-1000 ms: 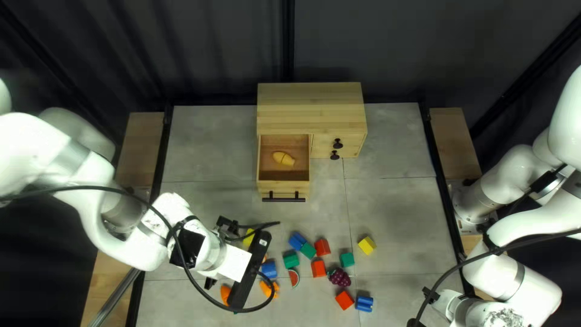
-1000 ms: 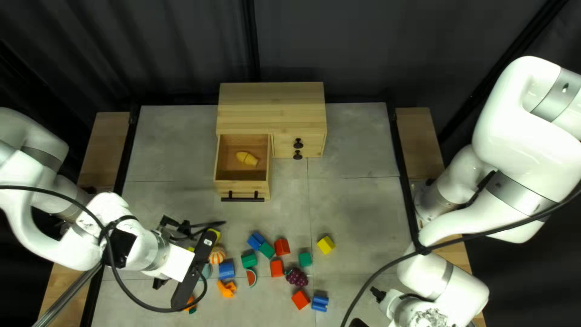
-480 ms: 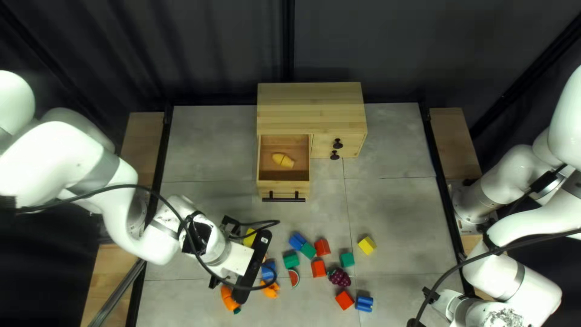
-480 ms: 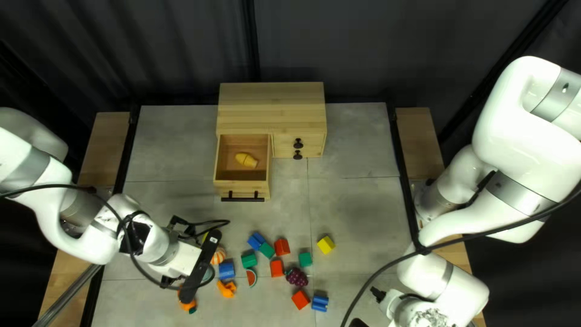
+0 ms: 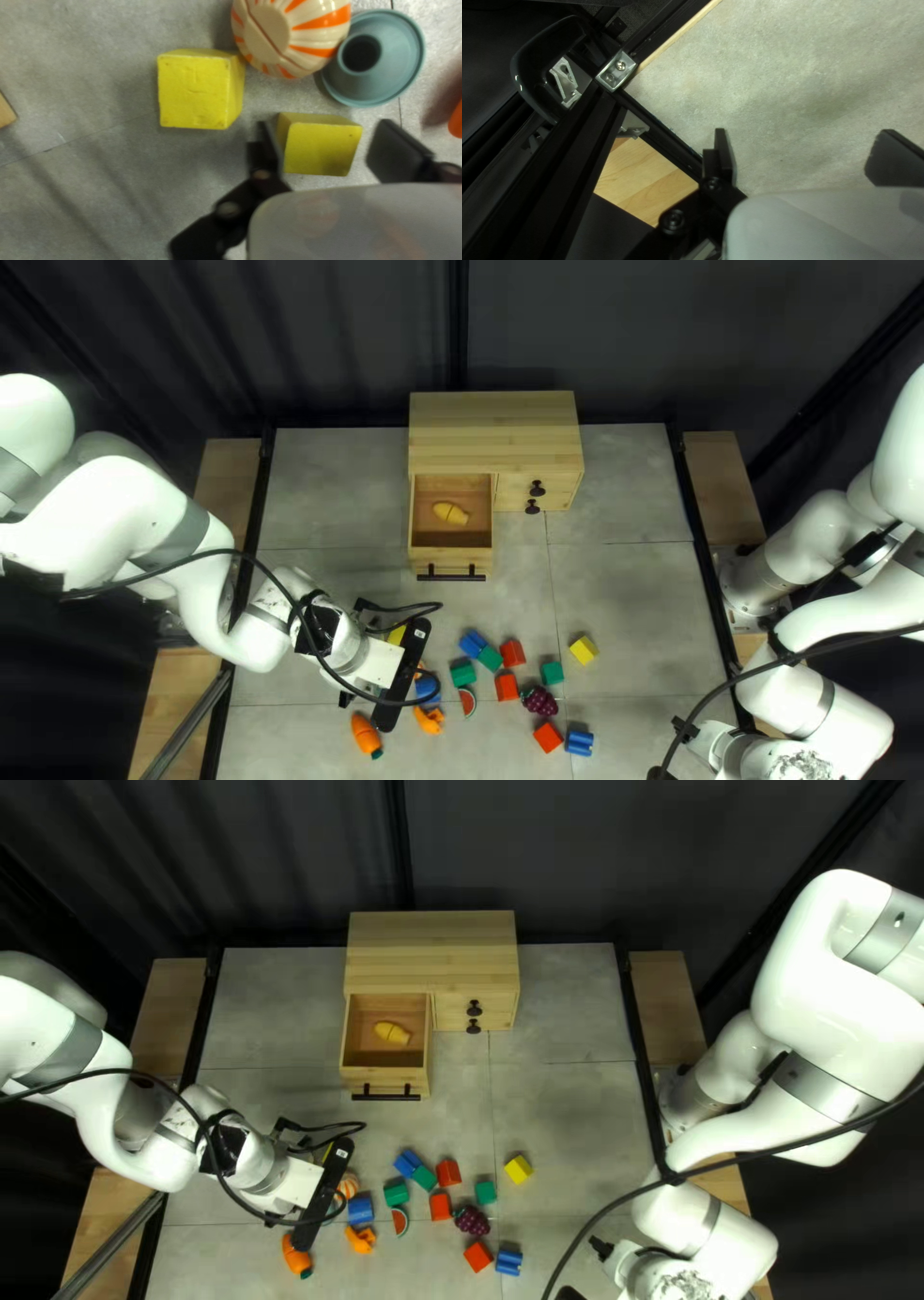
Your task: Open drawers and place objects into drawer and close
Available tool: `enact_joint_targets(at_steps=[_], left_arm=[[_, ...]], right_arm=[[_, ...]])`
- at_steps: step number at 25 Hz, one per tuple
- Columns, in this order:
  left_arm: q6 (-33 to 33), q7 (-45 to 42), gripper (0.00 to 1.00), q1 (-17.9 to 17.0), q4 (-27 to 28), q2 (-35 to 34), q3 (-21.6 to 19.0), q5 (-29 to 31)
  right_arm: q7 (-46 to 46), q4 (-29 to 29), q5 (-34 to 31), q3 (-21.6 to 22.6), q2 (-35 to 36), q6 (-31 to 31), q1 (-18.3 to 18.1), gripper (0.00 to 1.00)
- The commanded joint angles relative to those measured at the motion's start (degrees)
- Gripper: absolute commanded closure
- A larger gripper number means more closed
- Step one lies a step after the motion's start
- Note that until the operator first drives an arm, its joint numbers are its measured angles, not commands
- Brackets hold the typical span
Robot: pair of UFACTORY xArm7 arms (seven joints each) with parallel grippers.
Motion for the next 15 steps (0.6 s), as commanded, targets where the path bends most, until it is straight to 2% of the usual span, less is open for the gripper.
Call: enact_joint_targets(at_steps=[1,2,4,6,8,10,12,15], left_arm=[[12.8,0.6,1.0,0.7,5.1,-6.9,0.7,0.7],[13.8,0.2,1.0,1.0,5.6,-7.3,0.6,1.3],[20.0,0.1,1.0,3.1,8.4,-10.6,1.7,3.7],[27.7,-0.7,1.0,6.9,13.8,-13.3,2.6,8.8],[31.4,-1.7,1.0,10.3,18.2,-14.2,3.2,14.2],[31.9,-3.0,1.0,13.6,21.5,-13.9,4.0,20.2],[30.1,-5.2,1.0,15.8,22.6,-13.1,4.5,25.0],[23.4,-12.5,1.0,19.0,23.1,-8.9,5.6,34.4]], right_arm=[[0.0,0.0,0.0,0.0,0.0,0.0,0.0,0.0],[0.0,0.0,0.0,0.0,0.0,0.0,0.0,0.0],[0.0,0.0,0.0,0.0,0.0,0.0,0.0,0.0],[0.0,0.0,0.0,0.0,0.0,0.0,0.0,0.0],[0.0,0.0,0.0,0.0,0.0,0.0,0.0,0.0],[0.0,0.0,0.0,0.0,0.0,0.0,0.0,0.0],[0.0,0.0,0.0,0.0,0.0,0.0,0.0,0.0],[0.0,0.0,0.0,0.0,0.0,0.0,0.0,0.0]])
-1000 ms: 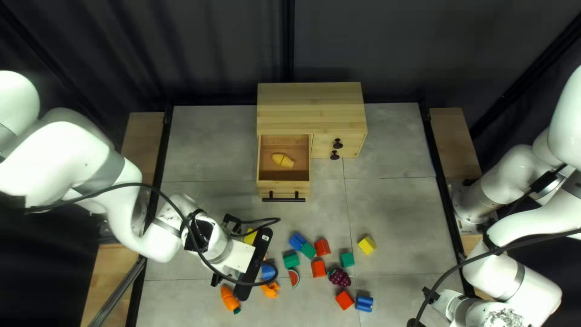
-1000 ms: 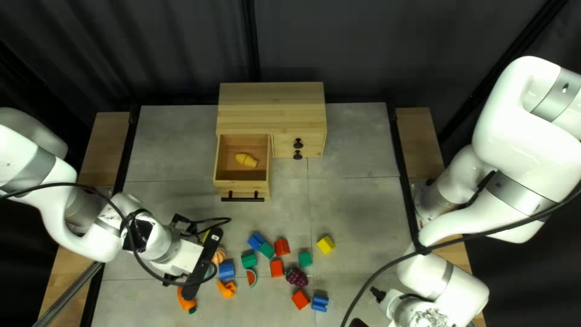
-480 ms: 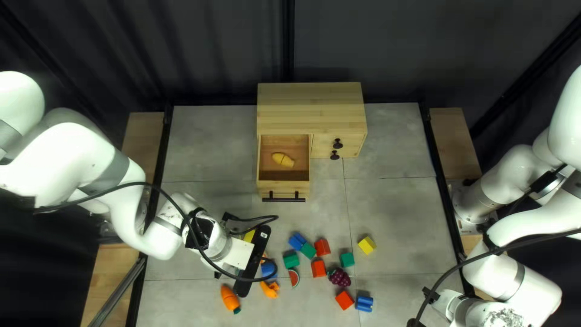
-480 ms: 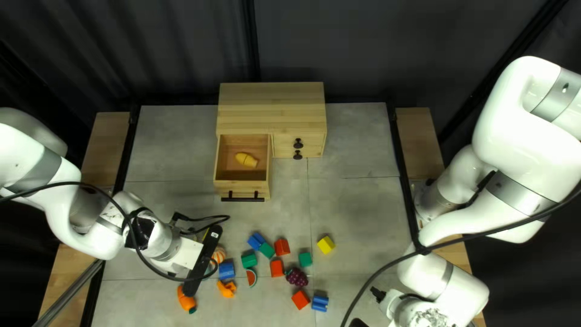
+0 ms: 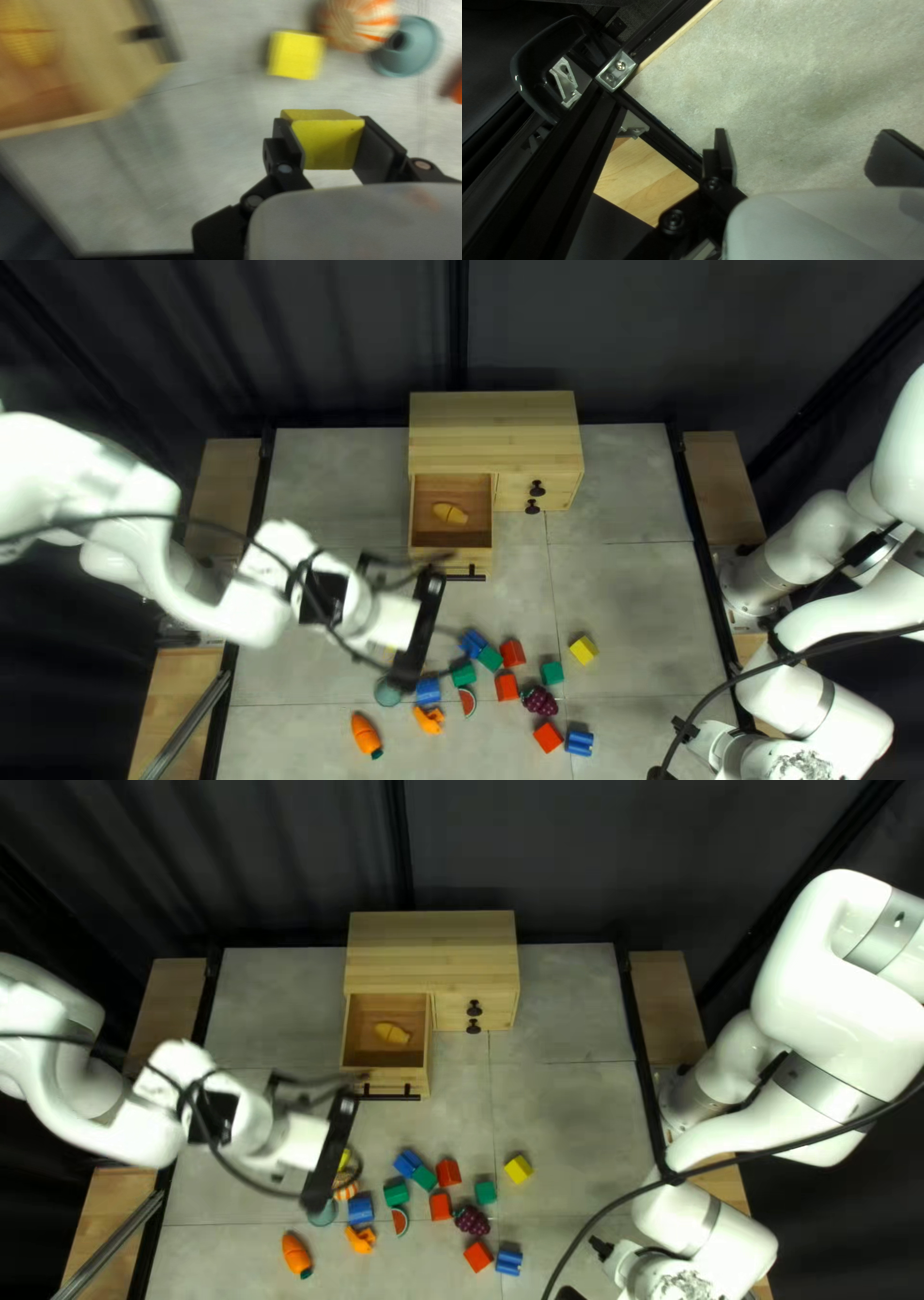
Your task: Open drawers and place objects into drawer and close
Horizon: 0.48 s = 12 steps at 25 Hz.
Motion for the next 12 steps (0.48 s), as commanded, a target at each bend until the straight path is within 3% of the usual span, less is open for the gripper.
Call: enact_joint_targets(at_steps=[1,3,5,6,12], left_arm=[[-8.4,-11.4,1.0,5.6,1.9,5.7,1.7,14.2],[-12.7,-17.6,0.91,6.5,0.8,9.1,2.3,18.9],[-15.6,-22.4,0.13,6.8,-0.6,10.7,2.6,21.3],[-16.8,-24.7,0.01,6.8,-1.7,11.2,2.5,22.1],[-17.2,-28.5,0.0,5.1,-6.0,7.7,0.8,19.6]], right_arm=[[0.0,0.0,0.0,0.0,0.0,0.0,0.0,0.0],[0.0,0.0,0.0,0.0,0.0,0.0,0.0,0.0],[0.0,0.0,0.0,0.0,0.0,0.0,0.0,0.0],[0.0,0.0,0.0,0.0,0.0,0.0,0.0,0.0],[0.0,0.0,0.0,0.0,0.0,0.0,0.0,0.0]])
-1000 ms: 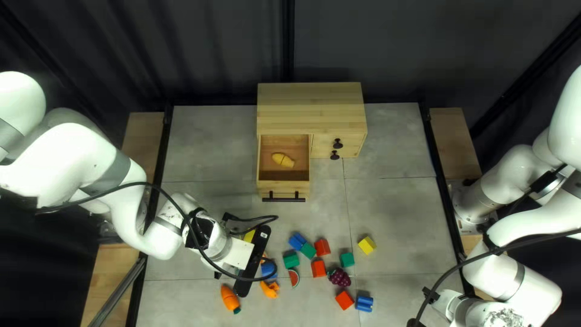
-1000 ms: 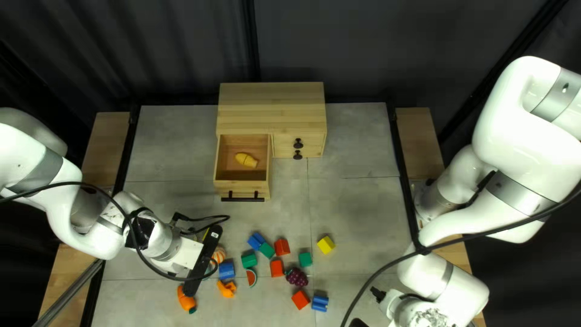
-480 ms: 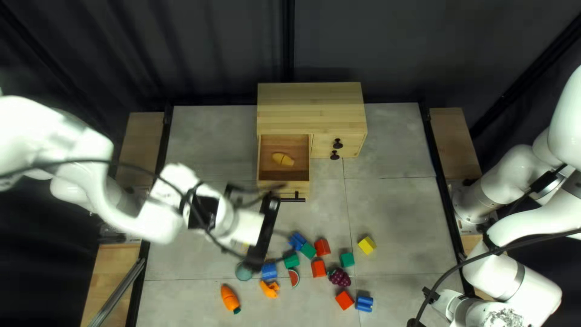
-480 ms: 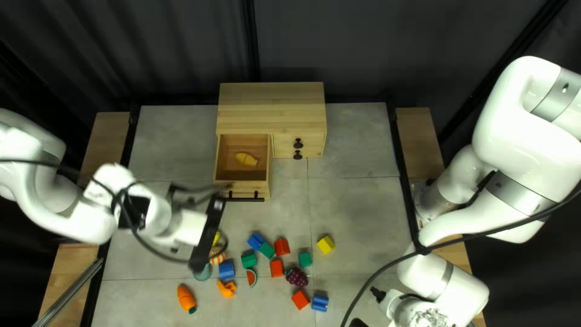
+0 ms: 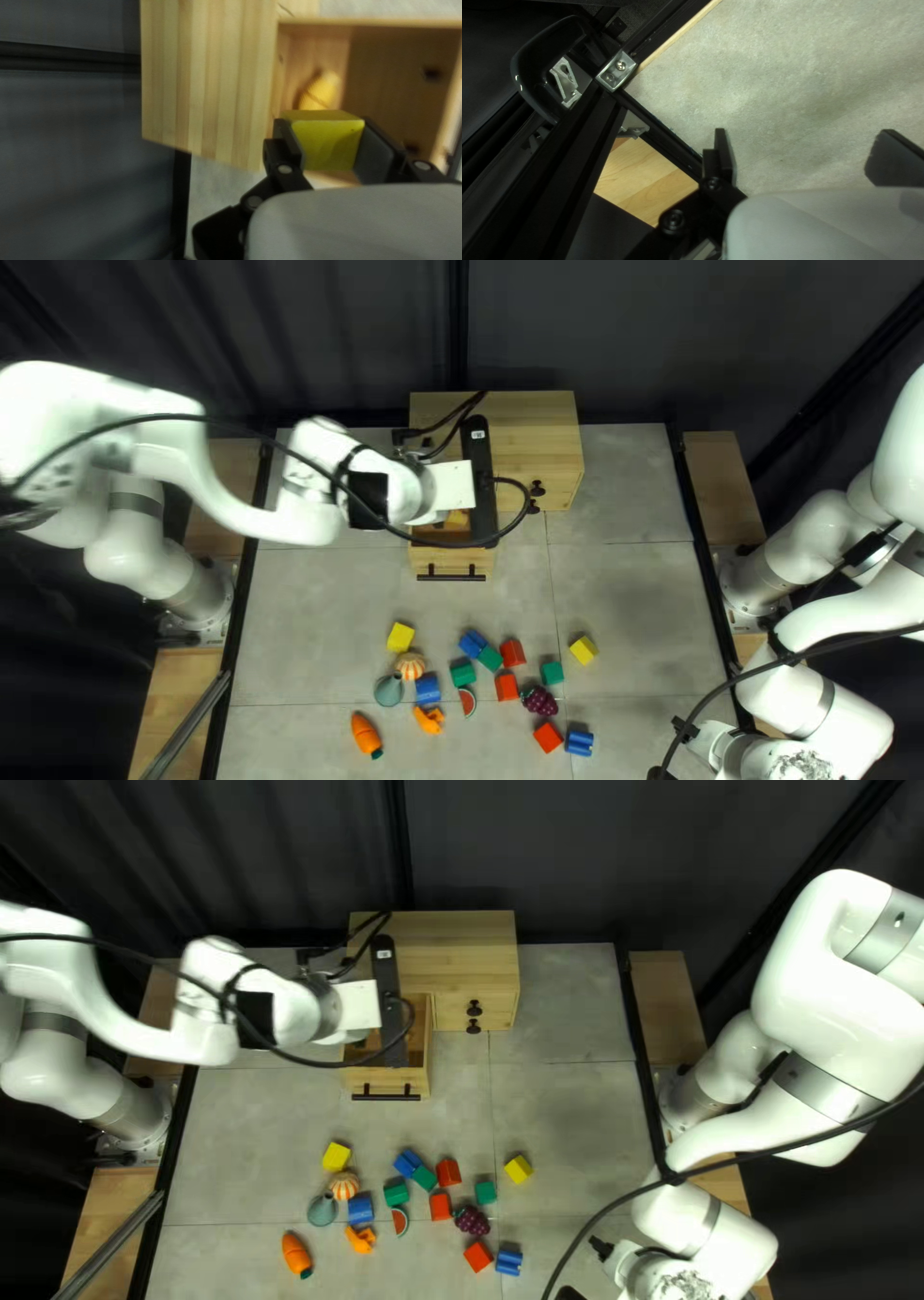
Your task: Open drawers and place objects into drawer and close
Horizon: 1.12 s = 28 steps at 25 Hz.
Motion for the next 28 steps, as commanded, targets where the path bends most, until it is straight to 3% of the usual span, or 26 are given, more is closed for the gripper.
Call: enact_joint_targets(at_steps=[1,5,9,14,19,24,28], left_arm=[[0.4,-3.5,0.0,-2.5,-4.1,-4.0,-2.2,-3.5],[4.5,0.3,0.0,-7.0,-3.0,-6.9,-4.7,-10.7],[14.4,9.3,0.0,-13.2,3.5,-5.8,-7.7,-21.0],[17.4,18.9,0.0,-19.0,3.8,-4.8,-10.3,-29.7],[11.4,29.8,0.0,-22.1,-2.6,-4.9,-10.2,-37.6],[1.9,38.1,0.0,-23.6,-6.2,0.5,-11.3,-40.1],[-4.3,46.5,0.0,-23.0,-8.4,3.4,-10.5,-42.3]], right_arm=[[0.0,0.0,0.0,0.0,0.0,0.0,0.0,0.0],[0.0,0.0,0.0,0.0,0.0,0.0,0.0,0.0],[0.0,0.0,0.0,0.0,0.0,0.0,0.0,0.0],[0.0,0.0,0.0,0.0,0.0,0.0,0.0,0.0],[0.0,0.0,0.0,0.0,0.0,0.0,0.0,0.0],[0.0,0.0,0.0,0.0,0.0,0.0,0.0,0.0],[0.0,0.0,0.0,0.0,0.0,0.0,0.0,0.0]])
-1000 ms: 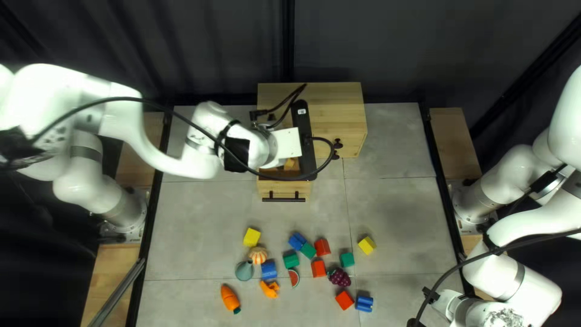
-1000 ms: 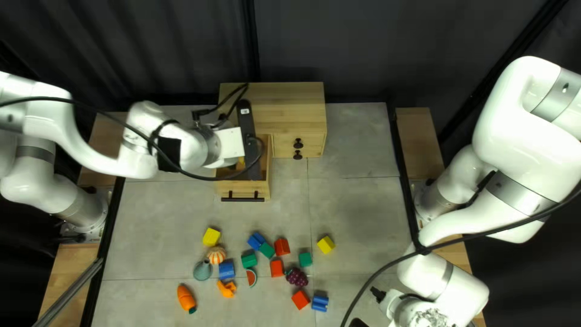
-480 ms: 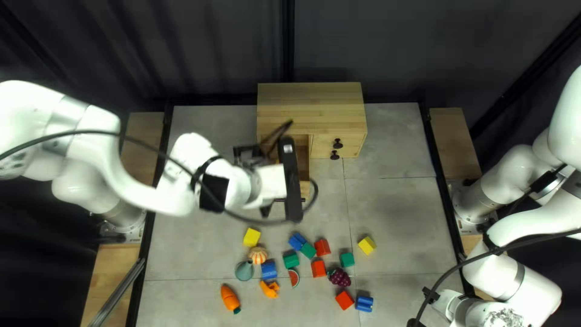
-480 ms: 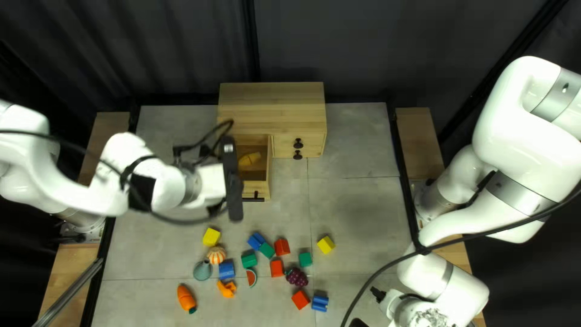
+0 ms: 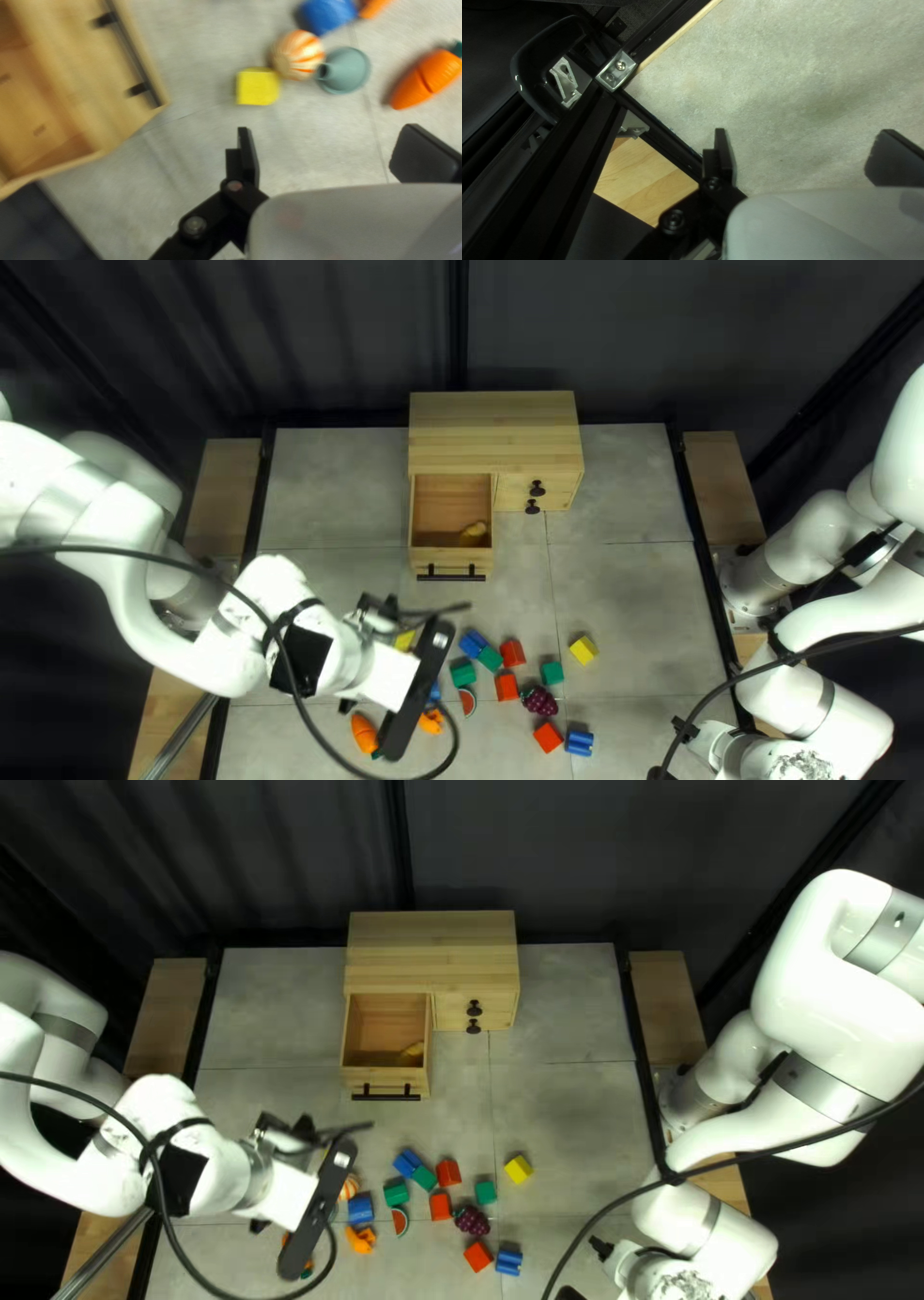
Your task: Open drawers and place objects into drawer and close
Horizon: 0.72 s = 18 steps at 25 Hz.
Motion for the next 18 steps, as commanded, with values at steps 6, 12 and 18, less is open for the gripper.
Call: enact_joint_targets(at_steps=[6,12,18], left_arm=[[-12.3,5.9,0.0,2.1,-1.9,8.2,2.1,-2.8],[-11.8,-7.4,0.0,2.9,-1.2,6.6,3.0,-10.7],[-10.9,-26.3,0.0,3.2,-0.9,7.7,4.0,-11.9]], right_arm=[[0.0,0.0,0.0,0.0,0.0,0.0,0.0,0.0],[0.0,0.0,0.0,0.0,0.0,0.0,0.0,0.0],[0.0,0.0,0.0,0.0,0.0,0.0,0.0,0.0]])
